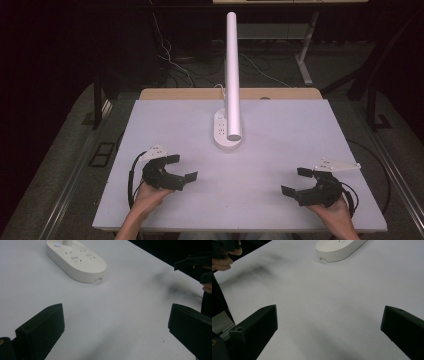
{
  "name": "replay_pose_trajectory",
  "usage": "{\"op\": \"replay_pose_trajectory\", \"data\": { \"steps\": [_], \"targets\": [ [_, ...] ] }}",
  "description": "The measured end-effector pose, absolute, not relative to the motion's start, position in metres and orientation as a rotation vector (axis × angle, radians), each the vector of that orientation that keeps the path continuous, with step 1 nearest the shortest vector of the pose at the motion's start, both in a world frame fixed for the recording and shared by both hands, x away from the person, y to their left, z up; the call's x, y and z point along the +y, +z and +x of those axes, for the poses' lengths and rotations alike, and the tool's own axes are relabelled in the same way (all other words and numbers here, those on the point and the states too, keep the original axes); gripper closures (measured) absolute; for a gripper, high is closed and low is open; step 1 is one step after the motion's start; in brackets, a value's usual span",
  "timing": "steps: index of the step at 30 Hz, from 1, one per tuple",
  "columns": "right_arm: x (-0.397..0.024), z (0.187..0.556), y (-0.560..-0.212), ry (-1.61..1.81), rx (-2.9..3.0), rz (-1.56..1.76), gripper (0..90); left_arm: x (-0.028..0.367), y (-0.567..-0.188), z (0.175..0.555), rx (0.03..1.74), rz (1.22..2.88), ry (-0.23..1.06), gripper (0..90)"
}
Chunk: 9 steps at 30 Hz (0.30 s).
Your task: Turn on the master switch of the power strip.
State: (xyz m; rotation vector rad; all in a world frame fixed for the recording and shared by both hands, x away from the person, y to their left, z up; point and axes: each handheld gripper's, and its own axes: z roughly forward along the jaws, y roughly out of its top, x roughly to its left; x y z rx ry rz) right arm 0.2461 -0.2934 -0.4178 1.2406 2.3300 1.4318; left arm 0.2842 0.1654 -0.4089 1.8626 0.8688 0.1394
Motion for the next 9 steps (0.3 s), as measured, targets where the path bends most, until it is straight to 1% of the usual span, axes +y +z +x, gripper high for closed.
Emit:
{"op": "replay_pose_trajectory", "data": {
  "steps": [9],
  "targets": [
    [-0.292, 0.246, -0.418, 1.423, 2.345, 1.233, 0.3, 0.161, -0.421, 0.275, 0.860, 1.869, 0.121, 0.0]
  ]
}}
